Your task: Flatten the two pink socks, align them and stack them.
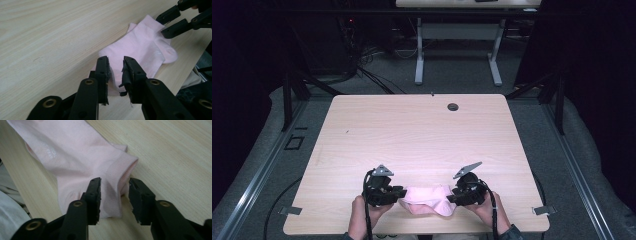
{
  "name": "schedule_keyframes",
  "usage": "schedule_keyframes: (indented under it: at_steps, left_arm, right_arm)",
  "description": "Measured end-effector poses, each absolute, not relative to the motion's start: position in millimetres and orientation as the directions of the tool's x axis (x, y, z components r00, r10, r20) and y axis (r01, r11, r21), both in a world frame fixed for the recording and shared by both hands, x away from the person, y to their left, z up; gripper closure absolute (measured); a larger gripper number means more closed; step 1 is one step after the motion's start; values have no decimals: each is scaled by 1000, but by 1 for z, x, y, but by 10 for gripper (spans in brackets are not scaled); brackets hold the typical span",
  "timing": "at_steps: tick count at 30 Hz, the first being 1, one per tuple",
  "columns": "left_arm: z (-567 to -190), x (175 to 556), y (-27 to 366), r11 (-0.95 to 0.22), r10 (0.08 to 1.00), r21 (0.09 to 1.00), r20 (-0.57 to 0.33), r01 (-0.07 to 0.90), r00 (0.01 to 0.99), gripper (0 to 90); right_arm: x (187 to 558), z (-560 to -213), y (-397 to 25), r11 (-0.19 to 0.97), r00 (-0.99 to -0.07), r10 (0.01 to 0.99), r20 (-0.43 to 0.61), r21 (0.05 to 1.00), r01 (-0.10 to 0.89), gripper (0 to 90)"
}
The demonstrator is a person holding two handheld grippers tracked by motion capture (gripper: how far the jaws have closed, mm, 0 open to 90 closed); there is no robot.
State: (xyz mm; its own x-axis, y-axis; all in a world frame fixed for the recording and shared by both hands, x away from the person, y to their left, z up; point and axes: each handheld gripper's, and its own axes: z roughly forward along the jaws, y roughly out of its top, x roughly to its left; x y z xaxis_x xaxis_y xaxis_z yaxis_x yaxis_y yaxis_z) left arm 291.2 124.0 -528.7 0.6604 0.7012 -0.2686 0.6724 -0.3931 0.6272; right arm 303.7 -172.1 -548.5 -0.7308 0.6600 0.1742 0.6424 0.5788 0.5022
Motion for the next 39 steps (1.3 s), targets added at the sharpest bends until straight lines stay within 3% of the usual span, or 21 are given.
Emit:
schedule_keyframes:
  at_steps: [5, 16, 18, 19, 25, 27, 28, 32, 39]
  left_arm:
    - [-540, 292, 114, -452, 714, 588, -212, 671, 667, 705]
    - [-557, 281, 120, -509, 746, 541, -111, 669, 657, 577]
    - [-558, 281, 121, -507, 749, 548, -103, 666, 655, 473]
    - [-559, 281, 122, -497, 754, 554, -105, 668, 649, 473]
    - [-549, 280, 134, -434, 770, 610, -131, 663, 625, 258]
    - [-544, 280, 139, -418, 777, 631, -124, 654, 617, 214]
    - [-540, 279, 142, -416, 776, 636, -123, 650, 618, 167]
    - [-529, 277, 155, -360, 808, 686, -110, 632, 579, 137]
    - [-526, 276, 188, -283, 869, 722, -85, 631, 487, 4]
  right_arm:
    - [300, -552, -171, 589, -735, 662, 148, 503, 632, 508]
    - [298, -559, -167, 604, -727, 679, 96, 490, 629, 475]
    - [297, -559, -166, 601, -725, 683, 89, 495, 627, 470]
    - [297, -559, -166, 601, -725, 683, 89, 495, 627, 470]
    - [297, -558, -172, 573, -718, 685, 122, 518, 635, 386]
    - [297, -555, -176, 558, -715, 688, 126, 538, 632, 349]
    - [297, -551, -180, 538, -704, 699, 127, 555, 634, 281]
    - [295, -544, -189, 510, -691, 712, 126, 583, 632, 211]
    - [290, -532, -215, 437, -653, 749, 112, 657, 614, 81]
